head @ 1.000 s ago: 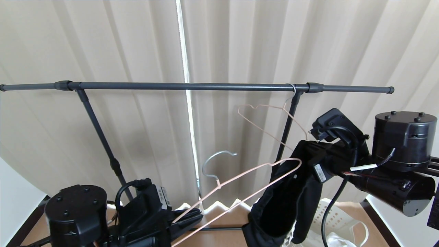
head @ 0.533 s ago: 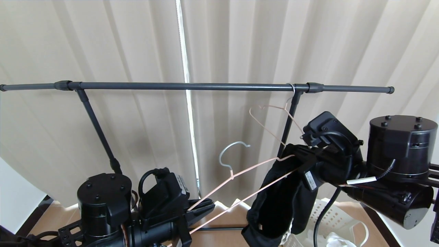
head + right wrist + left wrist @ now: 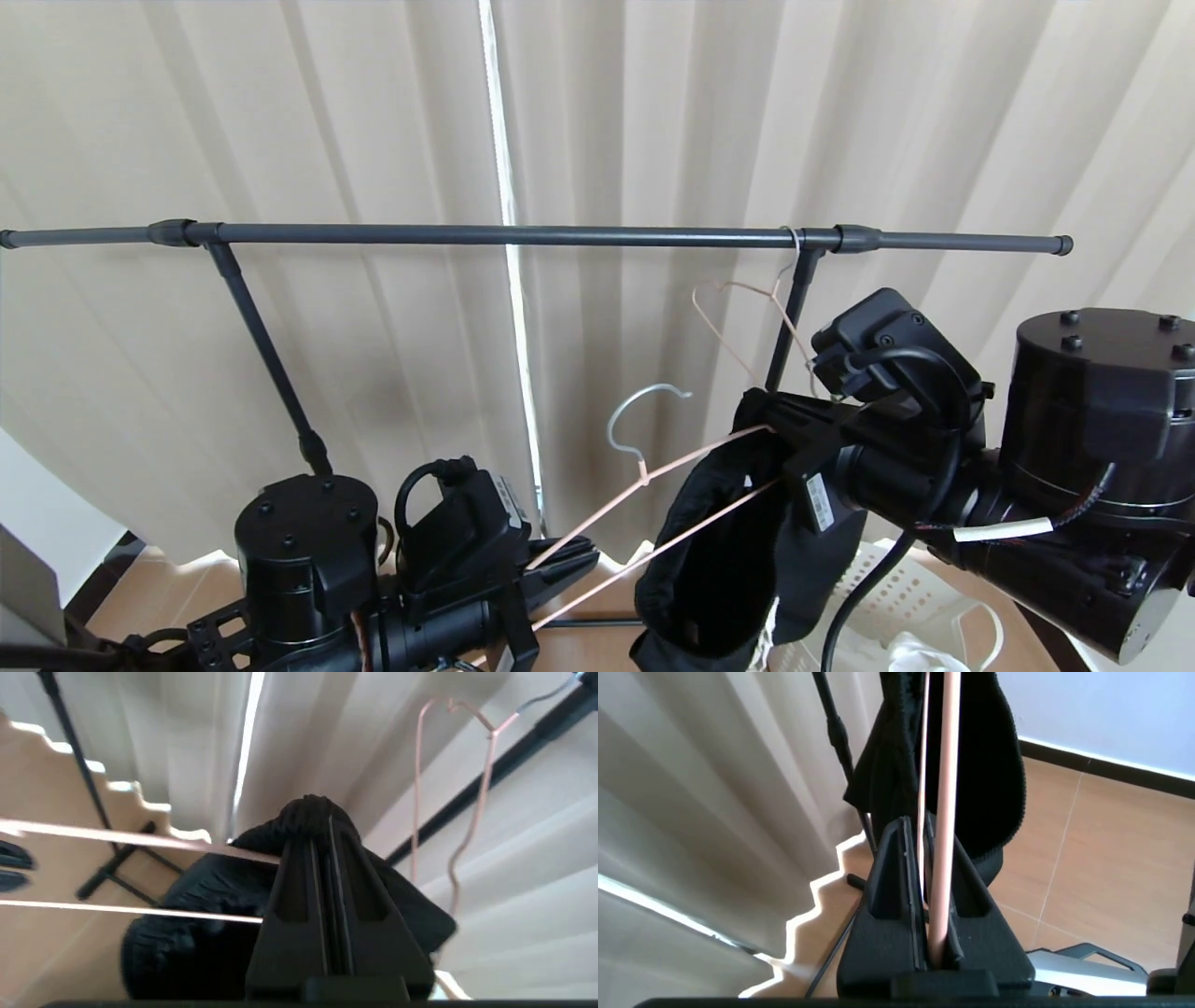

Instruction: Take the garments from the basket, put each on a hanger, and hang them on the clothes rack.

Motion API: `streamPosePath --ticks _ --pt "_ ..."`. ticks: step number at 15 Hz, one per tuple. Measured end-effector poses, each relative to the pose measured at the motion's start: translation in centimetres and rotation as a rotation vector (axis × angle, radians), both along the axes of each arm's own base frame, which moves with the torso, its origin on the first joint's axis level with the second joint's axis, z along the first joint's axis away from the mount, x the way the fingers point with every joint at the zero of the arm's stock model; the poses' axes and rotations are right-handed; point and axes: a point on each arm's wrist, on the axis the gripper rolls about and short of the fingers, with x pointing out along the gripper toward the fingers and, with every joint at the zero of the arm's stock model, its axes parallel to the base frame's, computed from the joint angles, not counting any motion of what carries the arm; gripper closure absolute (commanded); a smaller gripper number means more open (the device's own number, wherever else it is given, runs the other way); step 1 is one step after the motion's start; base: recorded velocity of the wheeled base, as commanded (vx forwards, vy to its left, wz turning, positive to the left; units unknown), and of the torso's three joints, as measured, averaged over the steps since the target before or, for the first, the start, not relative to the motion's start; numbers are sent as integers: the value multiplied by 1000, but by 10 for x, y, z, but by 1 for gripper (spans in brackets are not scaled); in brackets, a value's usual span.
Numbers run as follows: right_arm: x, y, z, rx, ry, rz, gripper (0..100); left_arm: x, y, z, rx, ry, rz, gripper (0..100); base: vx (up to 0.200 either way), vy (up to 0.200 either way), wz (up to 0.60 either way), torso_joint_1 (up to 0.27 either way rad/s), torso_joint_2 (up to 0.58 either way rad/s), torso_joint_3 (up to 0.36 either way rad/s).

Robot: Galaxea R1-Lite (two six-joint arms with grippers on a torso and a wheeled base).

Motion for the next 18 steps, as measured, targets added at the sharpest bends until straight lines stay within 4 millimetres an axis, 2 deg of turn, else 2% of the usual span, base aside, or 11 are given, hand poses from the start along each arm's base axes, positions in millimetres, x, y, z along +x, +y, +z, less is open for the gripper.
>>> streamPosePath --ticks 9,16,17,18 --pt "-29 30 10 154 44 124 100 -2 -6 -3 3 9 -20 100 0 0 0 0 0 0" --pt "-35 36 13 185 47 153 100 -1 -7 1 -17 -13 -19 100 0 0 0 0 0 0" --pt "-35 36 13 186 46 152 0 -1 -6 1 -25 -23 -18 100 0 0 0 0 0 0" --pt "-34 36 13 185 46 149 0 -1 -5 1 -28 -26 -17 100 0 0 0 0 0 0"
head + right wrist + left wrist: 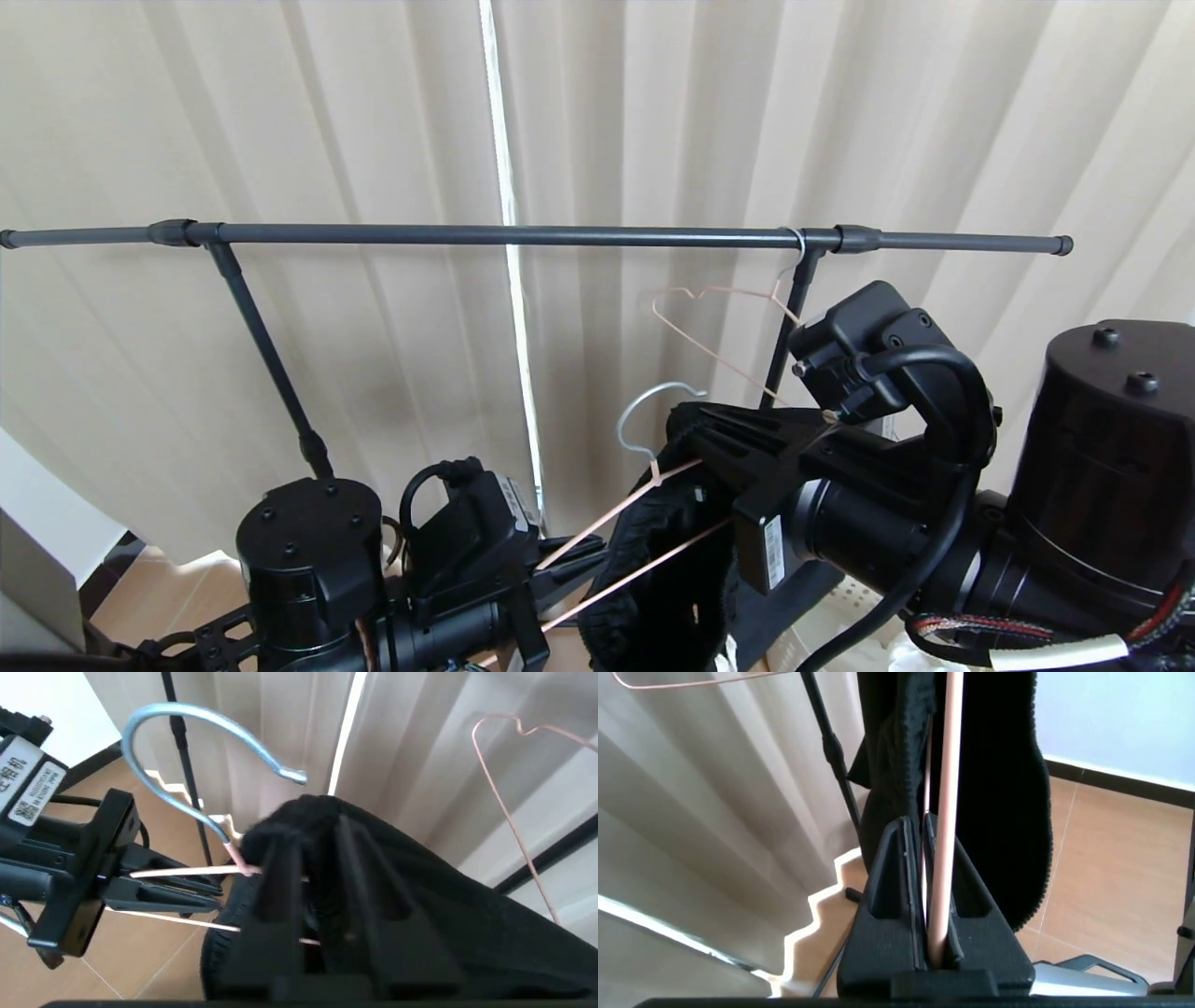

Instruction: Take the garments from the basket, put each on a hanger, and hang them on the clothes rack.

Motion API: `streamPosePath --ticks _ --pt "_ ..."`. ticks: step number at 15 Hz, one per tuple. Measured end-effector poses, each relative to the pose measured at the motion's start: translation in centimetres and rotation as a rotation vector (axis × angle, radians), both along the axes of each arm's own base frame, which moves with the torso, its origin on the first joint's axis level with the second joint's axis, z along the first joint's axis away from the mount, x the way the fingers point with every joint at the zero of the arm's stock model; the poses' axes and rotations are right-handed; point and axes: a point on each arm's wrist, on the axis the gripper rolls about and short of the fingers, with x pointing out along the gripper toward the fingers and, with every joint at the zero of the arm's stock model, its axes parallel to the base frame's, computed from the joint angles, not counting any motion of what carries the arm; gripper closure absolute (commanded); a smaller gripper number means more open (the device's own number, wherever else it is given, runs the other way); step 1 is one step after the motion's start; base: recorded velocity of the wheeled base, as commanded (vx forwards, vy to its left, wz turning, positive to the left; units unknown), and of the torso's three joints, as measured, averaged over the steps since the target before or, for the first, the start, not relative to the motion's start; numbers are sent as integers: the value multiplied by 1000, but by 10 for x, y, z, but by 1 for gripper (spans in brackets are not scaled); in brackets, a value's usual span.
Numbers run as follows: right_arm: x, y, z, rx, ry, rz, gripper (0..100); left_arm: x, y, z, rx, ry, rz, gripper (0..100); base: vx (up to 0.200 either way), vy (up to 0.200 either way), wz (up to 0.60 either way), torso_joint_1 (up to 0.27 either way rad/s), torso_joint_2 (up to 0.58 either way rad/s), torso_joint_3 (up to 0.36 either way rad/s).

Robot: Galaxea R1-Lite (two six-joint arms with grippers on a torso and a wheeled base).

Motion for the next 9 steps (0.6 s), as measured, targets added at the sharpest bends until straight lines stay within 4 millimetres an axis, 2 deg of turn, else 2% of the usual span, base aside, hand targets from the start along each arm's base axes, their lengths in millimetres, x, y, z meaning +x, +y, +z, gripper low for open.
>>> streamPosePath --ticks 9 --pt "13 -10 2 4 -9 -64 0 -4 6 1 -41 -10 12 100 0 0 0 0 0 0"
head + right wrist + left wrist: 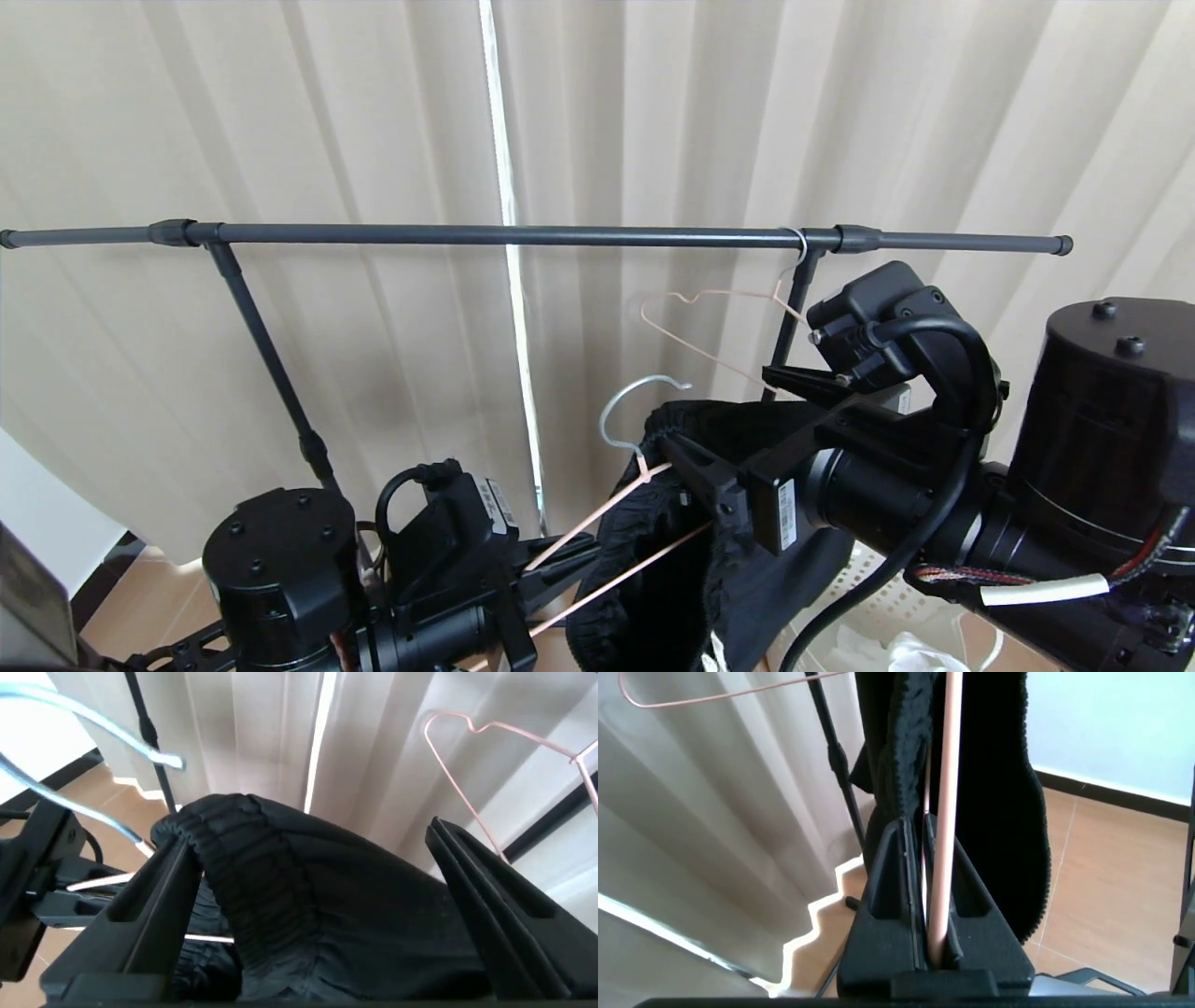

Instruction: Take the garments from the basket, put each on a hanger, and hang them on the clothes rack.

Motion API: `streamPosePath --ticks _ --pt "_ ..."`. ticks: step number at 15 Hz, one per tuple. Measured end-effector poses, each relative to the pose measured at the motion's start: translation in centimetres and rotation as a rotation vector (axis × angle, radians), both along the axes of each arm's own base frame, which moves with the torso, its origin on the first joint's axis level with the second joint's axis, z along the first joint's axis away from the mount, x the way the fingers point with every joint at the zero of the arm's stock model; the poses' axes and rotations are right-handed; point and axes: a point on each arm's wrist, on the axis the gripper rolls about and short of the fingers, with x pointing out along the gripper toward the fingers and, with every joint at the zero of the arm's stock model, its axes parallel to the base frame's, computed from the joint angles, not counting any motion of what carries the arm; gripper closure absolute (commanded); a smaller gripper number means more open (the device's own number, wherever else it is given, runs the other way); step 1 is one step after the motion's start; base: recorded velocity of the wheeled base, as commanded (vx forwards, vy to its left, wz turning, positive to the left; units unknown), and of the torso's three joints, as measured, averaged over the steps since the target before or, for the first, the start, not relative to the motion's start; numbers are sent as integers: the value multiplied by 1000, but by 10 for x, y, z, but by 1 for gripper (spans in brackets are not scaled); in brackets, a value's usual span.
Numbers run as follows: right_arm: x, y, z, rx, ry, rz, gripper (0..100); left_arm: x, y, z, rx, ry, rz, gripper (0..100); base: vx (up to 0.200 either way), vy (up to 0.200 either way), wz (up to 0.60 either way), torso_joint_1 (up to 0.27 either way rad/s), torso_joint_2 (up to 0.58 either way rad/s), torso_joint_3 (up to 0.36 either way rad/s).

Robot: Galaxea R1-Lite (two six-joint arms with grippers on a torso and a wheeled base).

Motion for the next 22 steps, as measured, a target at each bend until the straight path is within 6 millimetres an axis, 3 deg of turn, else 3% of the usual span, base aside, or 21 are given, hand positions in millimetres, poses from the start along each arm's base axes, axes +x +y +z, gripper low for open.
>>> streamPosePath --ticks 15,18,22 --pt "-1 -3 -4 -23 10 6 0 15 20 1 -46 22 101 100 0 0 0 0 0 0" --pt "8 -18 -3 -81 -3 65 0 17 32 1 -49 5 59 100 0 0 0 0 0 0" --pt "6 -42 8 -238 122 232 0 20 53 -4 -31 -7 -36 100 0 0 0 0 0 0"
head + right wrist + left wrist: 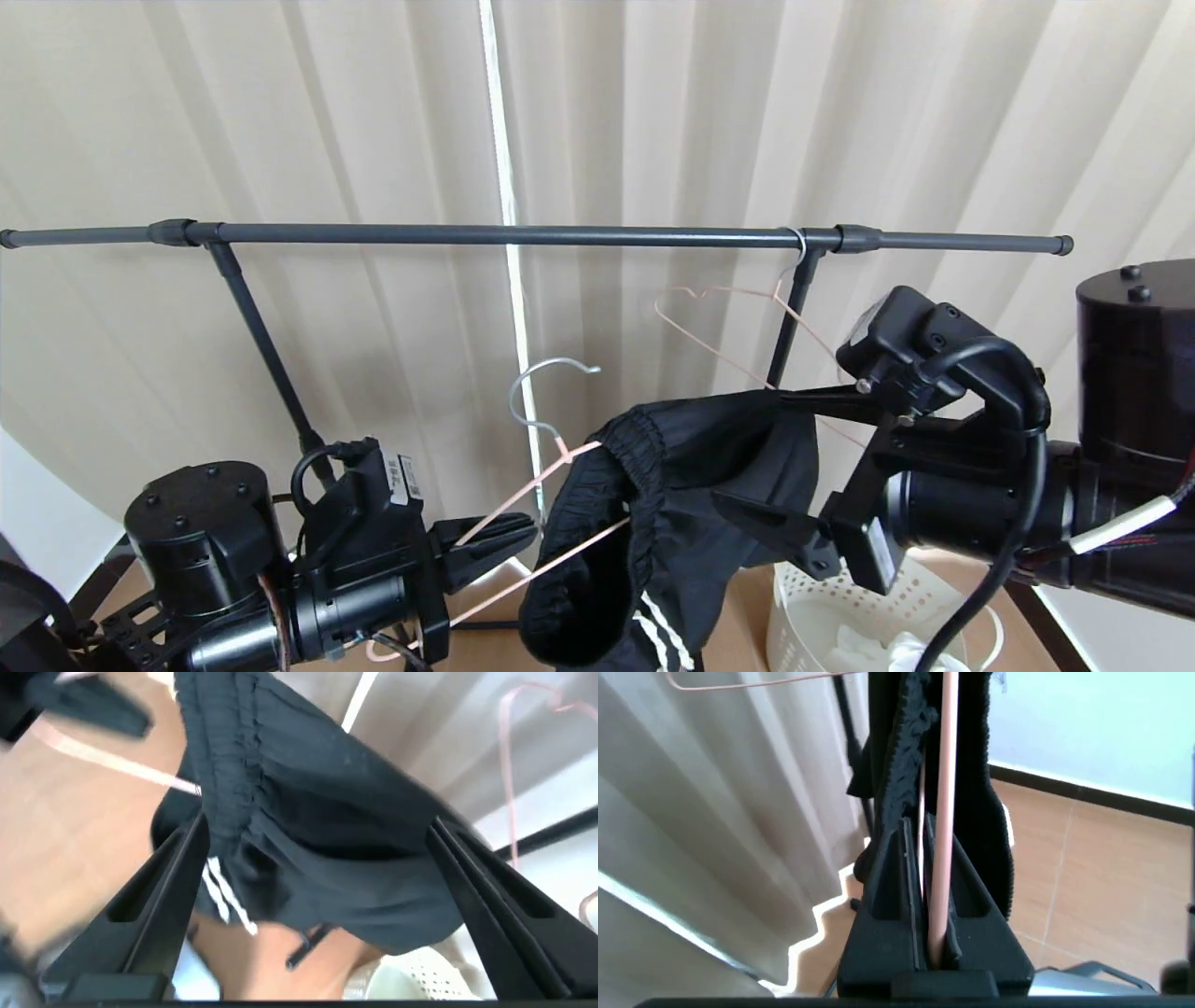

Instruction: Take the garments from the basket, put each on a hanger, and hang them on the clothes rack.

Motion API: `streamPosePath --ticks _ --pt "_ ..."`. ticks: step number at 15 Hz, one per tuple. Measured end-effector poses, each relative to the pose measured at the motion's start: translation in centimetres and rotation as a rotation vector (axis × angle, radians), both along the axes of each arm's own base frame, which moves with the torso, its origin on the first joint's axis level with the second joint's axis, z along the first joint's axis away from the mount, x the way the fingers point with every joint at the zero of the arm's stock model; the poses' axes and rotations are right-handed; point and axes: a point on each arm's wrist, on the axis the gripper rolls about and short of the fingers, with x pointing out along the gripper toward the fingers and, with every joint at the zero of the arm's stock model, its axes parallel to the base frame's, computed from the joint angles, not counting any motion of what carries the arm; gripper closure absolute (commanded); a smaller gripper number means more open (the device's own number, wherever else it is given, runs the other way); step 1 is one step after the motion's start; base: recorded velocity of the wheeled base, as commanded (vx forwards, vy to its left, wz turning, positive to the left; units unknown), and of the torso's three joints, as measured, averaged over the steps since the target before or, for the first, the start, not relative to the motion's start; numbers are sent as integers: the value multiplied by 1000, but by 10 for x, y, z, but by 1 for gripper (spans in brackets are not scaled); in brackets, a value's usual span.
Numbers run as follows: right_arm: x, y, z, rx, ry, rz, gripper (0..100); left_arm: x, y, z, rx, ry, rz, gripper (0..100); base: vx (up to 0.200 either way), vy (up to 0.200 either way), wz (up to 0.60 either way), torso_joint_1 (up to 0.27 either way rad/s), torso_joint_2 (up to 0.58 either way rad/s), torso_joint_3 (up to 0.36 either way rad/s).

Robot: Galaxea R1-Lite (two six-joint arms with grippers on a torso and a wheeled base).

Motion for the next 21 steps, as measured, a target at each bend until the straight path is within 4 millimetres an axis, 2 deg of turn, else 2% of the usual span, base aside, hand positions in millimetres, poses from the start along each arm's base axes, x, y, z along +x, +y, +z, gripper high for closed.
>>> streamPosePath --ticks 4,8,14,21 --pt "2 -28 17 -123 74 228 0 -5 7 -12 64 -50 -59 100 0 0 0 0 0 0" --pt "8 -38 27 -155 129 444 0 -19 10 -32 98 20 -148 100 0 0 0 0 0 0" --pt "33 -17 21 -199 203 533 0 -28 7 -38 112 71 -179 100 0 0 0 0 0 0" --pt "48 10 -4 -259 271 561 0 -23 4 -32 81 64 -171 100 0 0 0 0 0 0"
